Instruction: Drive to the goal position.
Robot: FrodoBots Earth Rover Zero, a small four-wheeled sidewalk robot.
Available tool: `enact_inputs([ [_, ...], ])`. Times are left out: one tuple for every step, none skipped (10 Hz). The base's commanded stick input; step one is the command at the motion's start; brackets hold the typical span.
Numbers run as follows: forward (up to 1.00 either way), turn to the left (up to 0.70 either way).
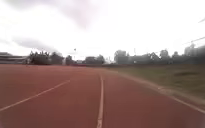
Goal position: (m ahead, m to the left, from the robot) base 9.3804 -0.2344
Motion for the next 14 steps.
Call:
enact_inputs([
  [0.7,0.0],
  [0.7,0.0],
  [0.7,0.0],
  [0.7,0.0],
  [0.7,0.0],
  [0.7,-0.1],
  [0.7,-0.29],
  [0.7,-0.35],
  [0.7,-0.35],
  [0.7,-0.12],
  [0.7,0.0],
  [0.7,0.0],
  [0.7,0.0],
  [0.7,0.0],
])
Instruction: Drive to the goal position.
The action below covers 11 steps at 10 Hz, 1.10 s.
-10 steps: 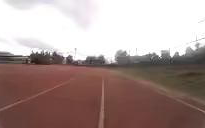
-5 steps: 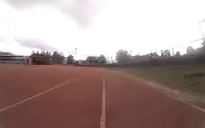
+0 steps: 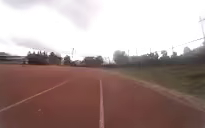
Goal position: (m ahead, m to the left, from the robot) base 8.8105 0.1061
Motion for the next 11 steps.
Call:
enact_inputs([
  [0.7,0.0],
  [0.7,0.0],
  [0.7,0.0],
  [0.7,0.0],
  [0.7,0.0],
  [0.7,0.0],
  [0.7,0.0],
  [0.7,0.0],
  [0.7,0.0],
  [0.7,0.0],
  [0.7,0.0],
])
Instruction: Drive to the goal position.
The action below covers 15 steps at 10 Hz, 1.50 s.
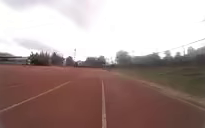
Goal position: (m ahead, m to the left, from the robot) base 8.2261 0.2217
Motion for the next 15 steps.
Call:
enact_inputs([
  [0.7,0.0],
  [0.7,0.0],
  [0.7,0.0],
  [0.7,0.0],
  [0.7,0.0],
  [0.7,0.0],
  [0.7,0.0],
  [0.7,0.0],
  [0.7,0.0],
  [0.7,0.0],
  [0.7,0.0],
  [0.7,0.0],
  [0.7,0.0],
  [0.7,0.0],
  [0.7,0.0],
])
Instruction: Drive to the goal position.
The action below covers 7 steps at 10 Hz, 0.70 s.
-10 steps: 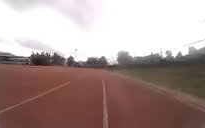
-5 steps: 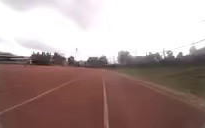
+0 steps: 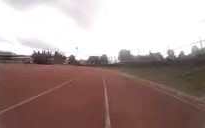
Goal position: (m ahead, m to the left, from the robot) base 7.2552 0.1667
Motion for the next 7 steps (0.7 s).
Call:
enact_inputs([
  [0.7,0.0],
  [0.7,0.0],
  [0.7,-0.02],
  [0.7,-0.23],
  [0.7,-0.31],
  [0.7,-0.24],
  [0.7,-0.16],
])
